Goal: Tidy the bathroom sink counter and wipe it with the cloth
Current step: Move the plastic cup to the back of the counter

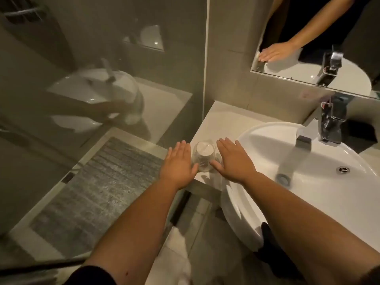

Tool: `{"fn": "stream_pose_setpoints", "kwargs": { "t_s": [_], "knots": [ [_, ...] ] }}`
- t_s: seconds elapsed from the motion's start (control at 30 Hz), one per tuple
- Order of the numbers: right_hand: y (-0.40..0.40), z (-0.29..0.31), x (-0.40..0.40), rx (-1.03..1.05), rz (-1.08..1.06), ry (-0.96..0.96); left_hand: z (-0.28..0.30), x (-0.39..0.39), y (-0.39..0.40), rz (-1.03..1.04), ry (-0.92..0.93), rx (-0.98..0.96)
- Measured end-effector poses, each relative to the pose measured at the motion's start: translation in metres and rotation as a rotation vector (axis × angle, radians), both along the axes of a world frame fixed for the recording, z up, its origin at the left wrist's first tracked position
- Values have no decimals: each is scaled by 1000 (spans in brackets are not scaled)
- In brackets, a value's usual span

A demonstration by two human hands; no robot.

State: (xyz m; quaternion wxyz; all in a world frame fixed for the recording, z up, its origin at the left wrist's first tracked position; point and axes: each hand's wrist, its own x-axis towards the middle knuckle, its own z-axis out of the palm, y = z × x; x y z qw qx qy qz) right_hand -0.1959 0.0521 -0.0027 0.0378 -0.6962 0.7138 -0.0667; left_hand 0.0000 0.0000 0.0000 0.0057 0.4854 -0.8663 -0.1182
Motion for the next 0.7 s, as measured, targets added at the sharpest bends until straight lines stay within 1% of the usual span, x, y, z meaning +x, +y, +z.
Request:
{"fn": "stream_pose_setpoints", "kwargs": {
  "t_s": [0.1, 0.2, 0.4, 0.53, 0.7],
  "knots": [
    [-6, -6, 0, 17, 35, 30, -7, -3, -9, 3, 1, 11],
    [-11, -10, 1, 30, 42, 17, -15, -9, -17, -40, 48, 37],
    [-16, -13, 6, 38, -7, -87, -18, -13, -20, -61, 265, 102],
    [-13, 4, 8, -41, -73, -165, 8, -13, -26, -115, 320, 92],
    [7, 70, 2, -166, -185, -224, 65, -29, -25, -212, 377, 10]
  ]
}}
